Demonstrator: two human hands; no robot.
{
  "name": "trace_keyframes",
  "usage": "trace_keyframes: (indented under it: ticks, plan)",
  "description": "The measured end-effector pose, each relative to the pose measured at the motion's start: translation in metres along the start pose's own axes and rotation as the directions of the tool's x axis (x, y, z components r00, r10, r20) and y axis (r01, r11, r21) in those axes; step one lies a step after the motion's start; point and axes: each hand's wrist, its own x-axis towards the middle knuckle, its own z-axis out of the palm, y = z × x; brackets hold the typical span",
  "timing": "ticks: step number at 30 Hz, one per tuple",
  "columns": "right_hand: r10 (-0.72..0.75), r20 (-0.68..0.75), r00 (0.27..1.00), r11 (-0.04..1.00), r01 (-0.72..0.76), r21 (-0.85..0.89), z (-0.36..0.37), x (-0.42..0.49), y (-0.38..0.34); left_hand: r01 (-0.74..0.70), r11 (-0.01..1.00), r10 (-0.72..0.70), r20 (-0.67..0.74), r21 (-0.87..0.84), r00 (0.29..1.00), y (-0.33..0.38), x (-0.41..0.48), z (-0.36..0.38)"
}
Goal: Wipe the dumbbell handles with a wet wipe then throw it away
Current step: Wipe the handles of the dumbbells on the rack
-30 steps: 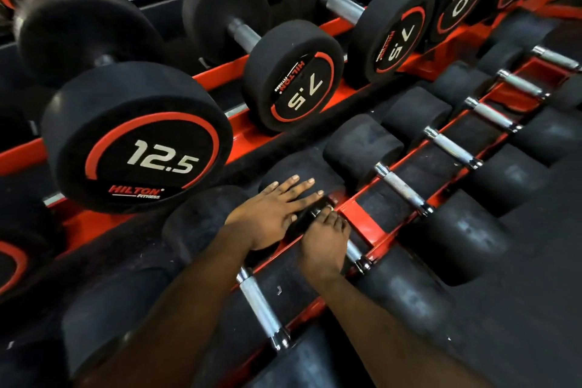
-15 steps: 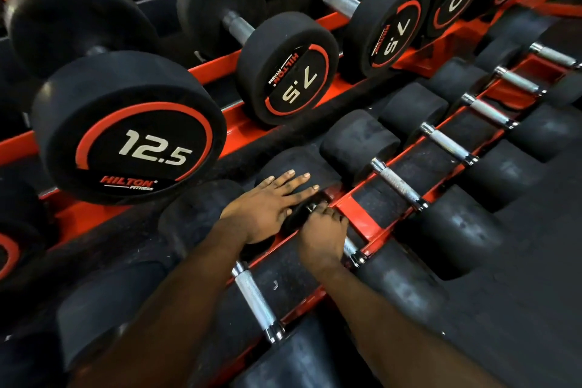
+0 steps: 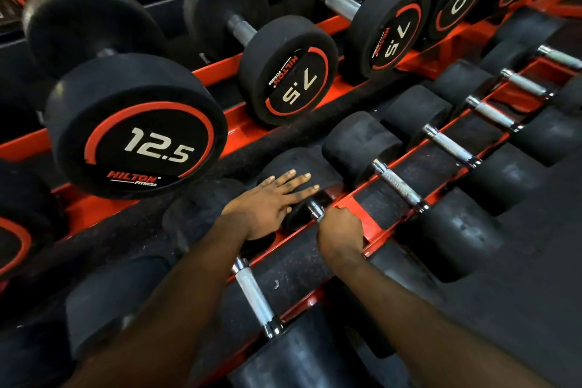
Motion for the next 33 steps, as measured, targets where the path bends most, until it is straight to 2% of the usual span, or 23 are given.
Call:
trace_keyframes:
  ticks: [4,6,11,15,21,27,31,33]
  plan:
    - [-0.011,-0.033,0.999,1.0,0.012,0.027,0.006,-0.007,-0.016,-0.004,1.0,0.004,-0.009,-0.003,1.0,0.0,0.002,0.0]
    - [-0.063,-0.064,0.996,0.997,0.06,-0.038,0.008,-0.011,-0.016,0.002,1.0,-0.002,-0.014,0.003,1.0,-0.001,0.001,0.001]
    - [-0.134,0.046,0.99,0.984,0.138,-0.115,-0.007,-0.02,0.012,0.001,1.0,-0.001,-0.013,0.01,1.0,0.0,0.002,0.002]
    - [-0.227,0.045,0.973,0.966,0.231,-0.115,-0.015,-0.026,0.011,0.003,1.0,-0.003,-0.013,0.011,1.0,-0.001,0.001,0.0]
    - [-0.291,0.086,0.953,0.93,0.303,-0.209,-0.025,-0.012,0.0,0.012,1.0,-0.012,-0.004,0.022,1.0,0.001,0.001,-0.001]
    - [-0.251,0.101,0.963,0.929,0.268,-0.254,-0.024,-0.036,0.013,0.006,1.0,-0.006,-0.015,0.009,1.0,0.003,-0.001,-0.002]
    - [-0.312,0.077,0.947,0.929,0.321,-0.182,-0.027,-0.012,0.005,0.008,1.0,-0.008,-0.008,0.004,1.0,0.004,-0.002,-0.004]
    - [-0.277,0.052,0.959,0.947,0.282,-0.153,-0.028,-0.003,-0.001,0.016,1.0,-0.016,-0.015,0.008,1.0,0.004,-0.002,-0.003]
